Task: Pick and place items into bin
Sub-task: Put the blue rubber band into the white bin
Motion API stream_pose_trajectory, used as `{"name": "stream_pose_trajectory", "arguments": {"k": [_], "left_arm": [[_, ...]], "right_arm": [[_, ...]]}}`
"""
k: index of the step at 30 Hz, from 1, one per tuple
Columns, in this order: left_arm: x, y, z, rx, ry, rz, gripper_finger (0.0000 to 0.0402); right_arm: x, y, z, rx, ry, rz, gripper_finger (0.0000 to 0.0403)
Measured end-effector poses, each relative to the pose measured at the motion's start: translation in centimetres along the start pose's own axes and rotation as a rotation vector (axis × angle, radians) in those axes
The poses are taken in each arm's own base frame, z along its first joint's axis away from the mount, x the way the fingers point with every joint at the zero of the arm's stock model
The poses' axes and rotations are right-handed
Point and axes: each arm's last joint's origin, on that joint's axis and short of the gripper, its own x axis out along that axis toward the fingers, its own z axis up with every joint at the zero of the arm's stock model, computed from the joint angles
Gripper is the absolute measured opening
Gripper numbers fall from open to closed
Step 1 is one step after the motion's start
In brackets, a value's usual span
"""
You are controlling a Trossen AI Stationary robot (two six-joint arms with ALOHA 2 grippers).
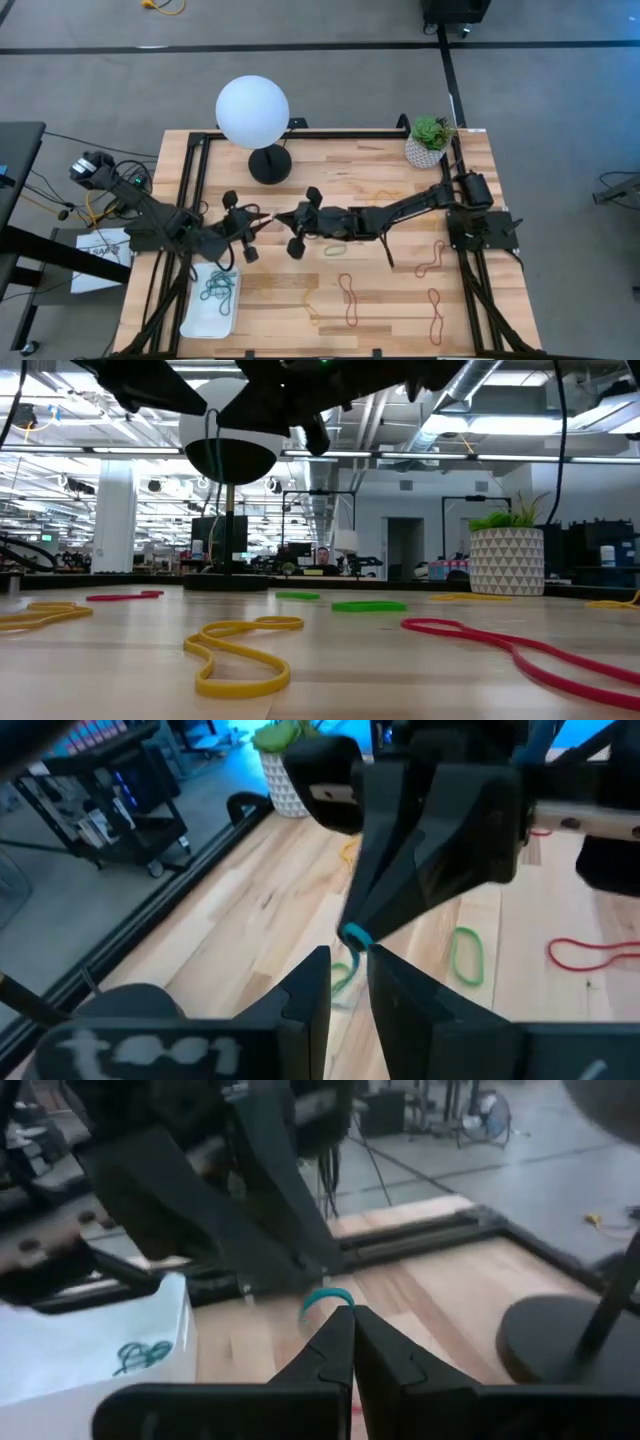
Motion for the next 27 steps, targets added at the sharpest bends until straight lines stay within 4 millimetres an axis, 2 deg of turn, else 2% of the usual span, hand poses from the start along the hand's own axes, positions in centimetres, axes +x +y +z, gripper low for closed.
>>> {"name": "stream_pose_trajectory", "arguments": {"k": [17, 27], "left_arm": [[0.7, 0.6, 0.1, -0.007, 0.018, 0.016, 0.0061], [0.7, 0.6, 0.1, 0.008, 0.017, 0.016, 0.0061]], "right_arm": [[0.5, -1.3, 1.1, -0.016, -0.092, -0.015, 0.0], [0.7, -1.7, 2.2, -0.004, -0.167, 0.24, 0.0]]}}
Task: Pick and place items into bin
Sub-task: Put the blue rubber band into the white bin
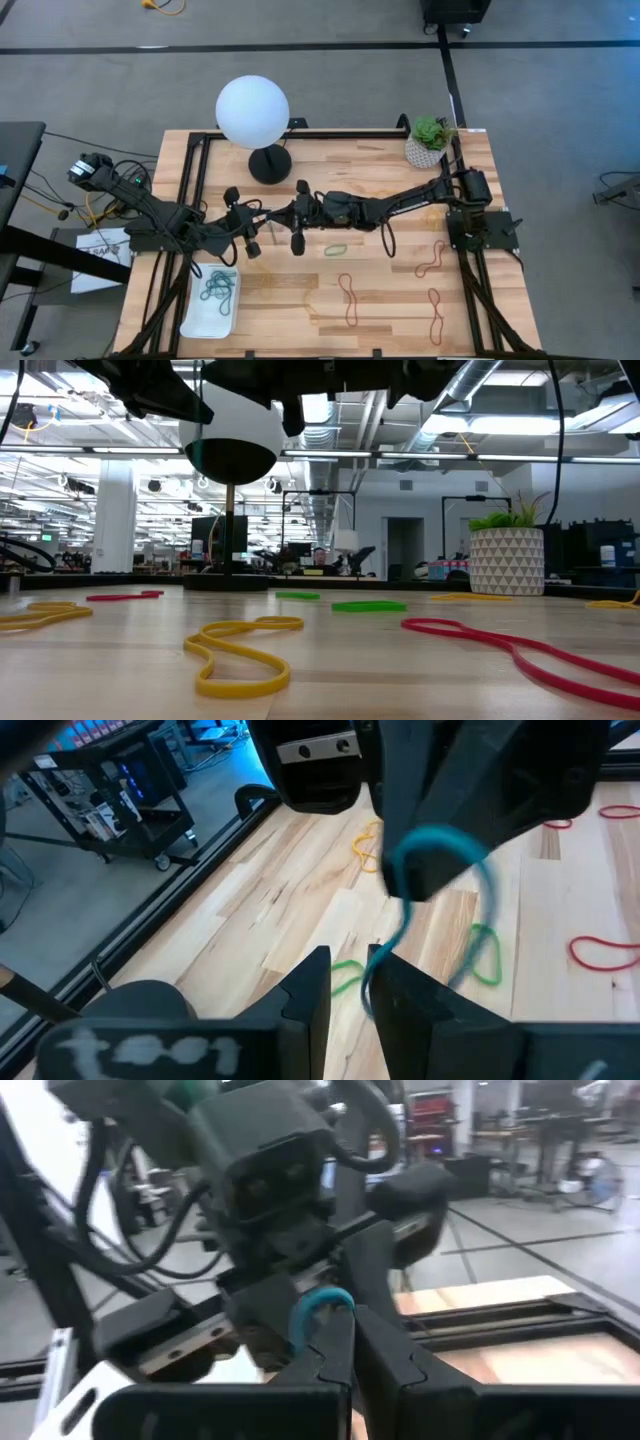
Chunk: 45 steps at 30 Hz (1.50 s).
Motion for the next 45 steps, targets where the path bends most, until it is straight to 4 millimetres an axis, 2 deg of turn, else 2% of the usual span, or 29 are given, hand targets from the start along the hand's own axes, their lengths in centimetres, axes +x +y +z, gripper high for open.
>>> {"name": "stream_pose_trajectory", "arguments": {"k": [7, 13, 17, 22, 26, 31, 34, 37, 40, 45], "left_arm": [[0.0, 0.0, 0.0, 0.021, -0.001, 0.005, 0.0057], [0.0, 0.0, -0.1, 0.038, 0.006, 0.007, 0.0006], [0.0, 0.1, -0.3, 0.051, 0.025, 0.006, 0.0002], [-0.1, 0.2, -1.0, 0.076, 0.086, -0.014, 0.0001], [-0.5, 0.0, -1.8, 0.131, 0.185, -0.137, 0.0001], [-3.0, -1.0, 0.0, 0.09, 0.23, -0.403, 0.0], [-5.0, -1.1, 1.1, 0.081, 0.352, -0.573, 0.0], [-6.8, -0.8, 1.3, 0.047, 0.519, -0.65, 0.0], [-8.0, -0.6, 0.4, 0.041, 0.685, -0.671, 0.0], [-8.6, -1.0, -2.1, -0.071, 0.947, -0.613, 0.0]], "right_arm": [[0.0, 0.0, -0.1, 0.001, 0.014, 0.024, 0.0], [0.0, 0.0, -0.6, -0.003, 0.061, 0.015, 0.0006], [-0.1, -0.1, -1.3, -0.001, 0.137, 0.008, 0.0033], [-0.6, -0.1, -3.2, 0.065, 0.341, -0.021, 0.0078], [-1.6, 0.2, -5.1, 0.138, 0.558, -0.064, 0.0105], [-2.6, 0.8, -6.4, 0.204, 0.715, -0.108, 0.0119], [-2.7, 1.3, -6.5, 0.209, 0.728, -0.104, 0.0118], [-2.7, 1.8, -6.5, 0.208, 0.717, -0.09, 0.0117], [-2.6, 2.0, -6.4, 0.208, 0.704, -0.083, 0.0116], [-2.6, 1.9, -6.4, 0.209, 0.7, -0.083, 0.0116]]}}
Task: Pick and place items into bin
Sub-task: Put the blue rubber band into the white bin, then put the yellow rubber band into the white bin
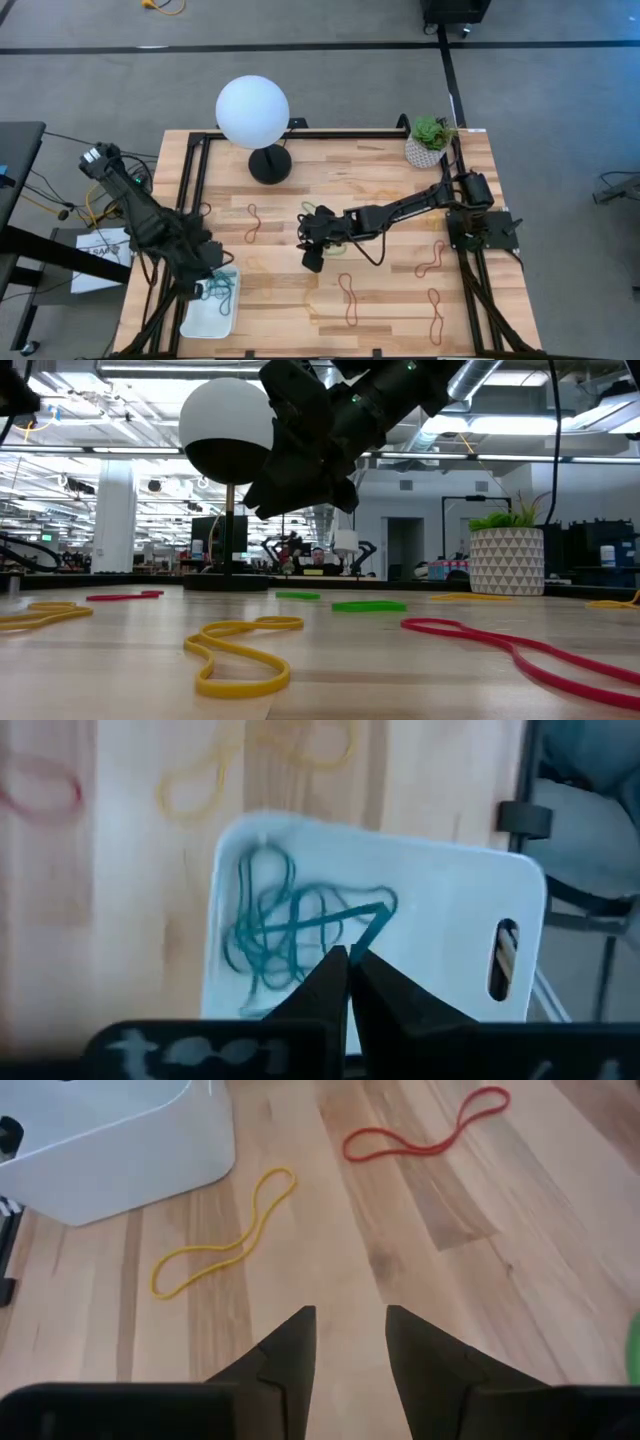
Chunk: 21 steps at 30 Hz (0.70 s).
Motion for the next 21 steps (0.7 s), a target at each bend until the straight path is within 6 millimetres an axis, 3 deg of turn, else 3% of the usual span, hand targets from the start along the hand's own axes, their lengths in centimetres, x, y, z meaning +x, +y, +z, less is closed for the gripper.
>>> {"name": "stream_pose_trajectory", "arguments": {"k": [9, 21], "left_arm": [[3.1, 0.5, -0.9, -0.104, 0.055, 0.13, 0.0008], [4.1, 0.3, -0.8, -0.09, 0.083, 0.174, 0.0052]], "right_arm": [[0.0, 0.0, 0.0, 0.0, 0.0, 0.0, 0.0116], [0.0, -0.1, 0.1, 0.001, -0.002, 0.003, 0.0116]]}}
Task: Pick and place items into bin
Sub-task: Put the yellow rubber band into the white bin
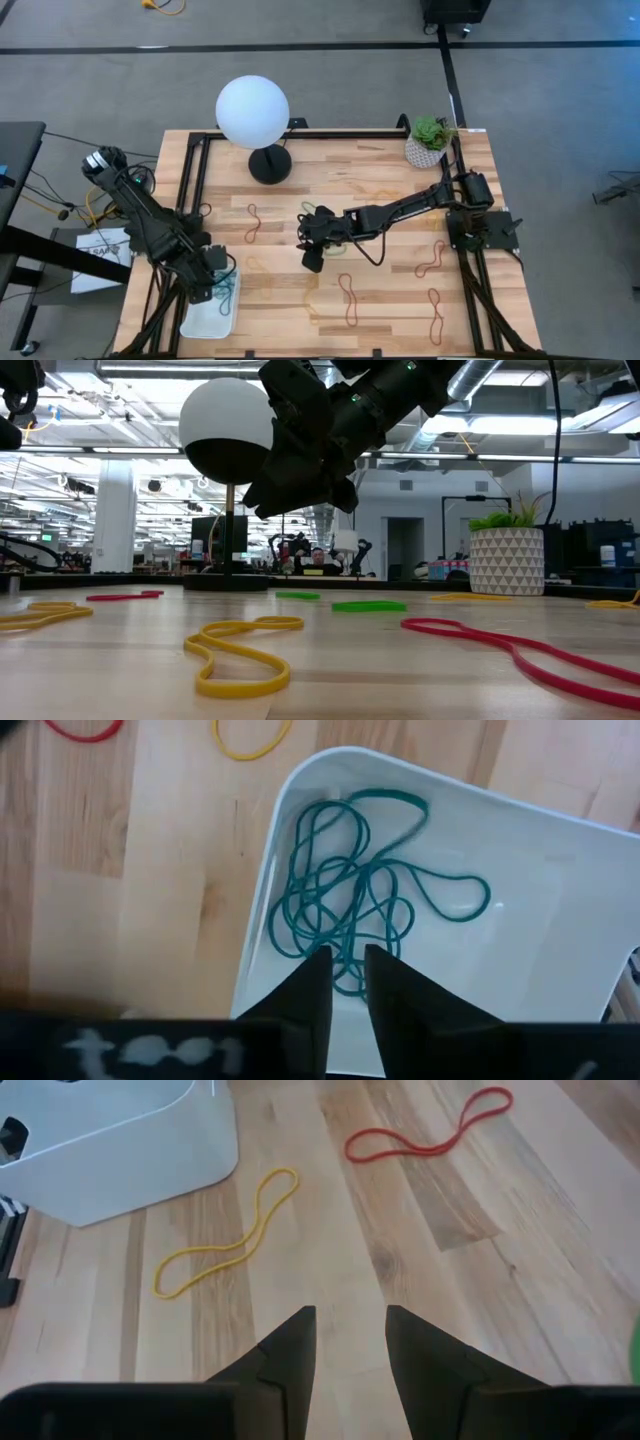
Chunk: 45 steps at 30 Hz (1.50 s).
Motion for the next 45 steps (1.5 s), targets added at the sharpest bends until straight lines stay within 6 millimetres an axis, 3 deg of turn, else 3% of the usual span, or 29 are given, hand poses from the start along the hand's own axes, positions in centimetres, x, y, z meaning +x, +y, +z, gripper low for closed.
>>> {"name": "stream_pose_trajectory", "arguments": {"k": [7, 13, 17, 21, 30, 34, 37, 41, 45], "left_arm": [[-0.1, 0.1, 0.3, 0.089, -0.064, 0.04, 0.0059], [-1.4, -0.5, 0.9, 0.149, -0.151, 0.047, 0.0059], [-2.5, -0.9, 1.3, 0.174, -0.21, 0.052, 0.0059], [-3.0, -0.9, 1.5, 0.206, -0.247, 0.083, 0.0059], [-3.2, -0.2, 1.6, 0.281, -0.339, 0.245, 0.0059], [-3.2, -0.1, 1.5, 0.235, -0.319, 0.231, 0.0059], [-3.2, -0.1, 1.5, 0.197, -0.31, 0.213, 0.0059], [-3.2, -0.1, 1.5, 0.176, -0.31, 0.209, 0.0059], [-3.2, -0.2, 1.5, 0.189, -0.314, 0.212, 0.0059]], "right_arm": [[0.0, -0.6, 0.2, -0.065, -0.002, -0.009, 0.0116], [-0.1, -2.0, 0.1, -0.037, 0.064, -0.055, 0.0116], [-2.3, -2.2, -0.4, 0.027, 0.203, -0.111, 0.0116], [-4.8, -1.9, -2.4, 0.079, 0.435, -0.21, 0.0116], [-12.6, -2.2, -4.9, 0.127, 0.82, -0.568, 0.0116], [-16.0, -3.4, -4.7, 0.134, 0.846, -0.716, 0.0116], [-18.1, -4.5, -5.0, 0.16, 0.868, -0.687, 0.0116], [-20.2, -6.5, -6.8, 0.204, 0.857, -0.61, 0.0116], [-20.7, -8.3, -9.5, 0.284, 0.771, -0.589, 0.0116]]}}
